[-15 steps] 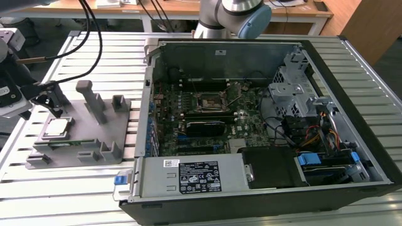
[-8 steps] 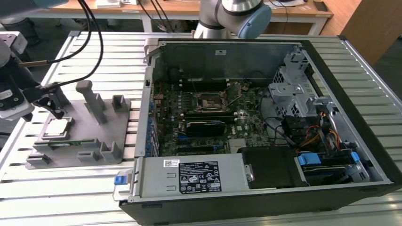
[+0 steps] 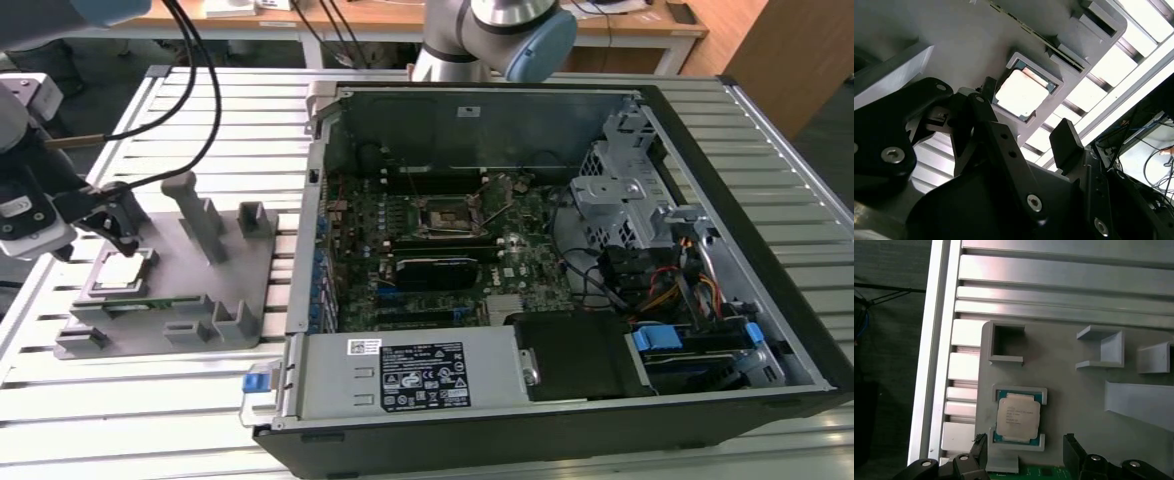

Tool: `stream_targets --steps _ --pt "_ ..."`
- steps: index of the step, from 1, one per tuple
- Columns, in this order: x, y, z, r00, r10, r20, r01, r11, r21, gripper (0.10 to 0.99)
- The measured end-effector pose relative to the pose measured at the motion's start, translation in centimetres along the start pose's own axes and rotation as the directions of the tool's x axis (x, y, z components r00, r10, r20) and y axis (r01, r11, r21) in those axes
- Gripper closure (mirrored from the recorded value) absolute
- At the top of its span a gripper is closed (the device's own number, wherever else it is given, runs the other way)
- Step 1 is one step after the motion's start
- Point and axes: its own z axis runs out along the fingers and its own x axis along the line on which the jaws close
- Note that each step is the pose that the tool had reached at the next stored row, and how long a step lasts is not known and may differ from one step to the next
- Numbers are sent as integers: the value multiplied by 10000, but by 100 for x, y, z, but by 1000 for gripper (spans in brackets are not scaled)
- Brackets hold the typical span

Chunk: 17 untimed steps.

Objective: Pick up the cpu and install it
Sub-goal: 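Pick up the cpu and move it towards the insertion slot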

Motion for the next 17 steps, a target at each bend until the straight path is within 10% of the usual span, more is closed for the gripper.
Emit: stream_targets --steps 17 --pt "-3 14 139 9998 217 15 -217 9998 -3 384"
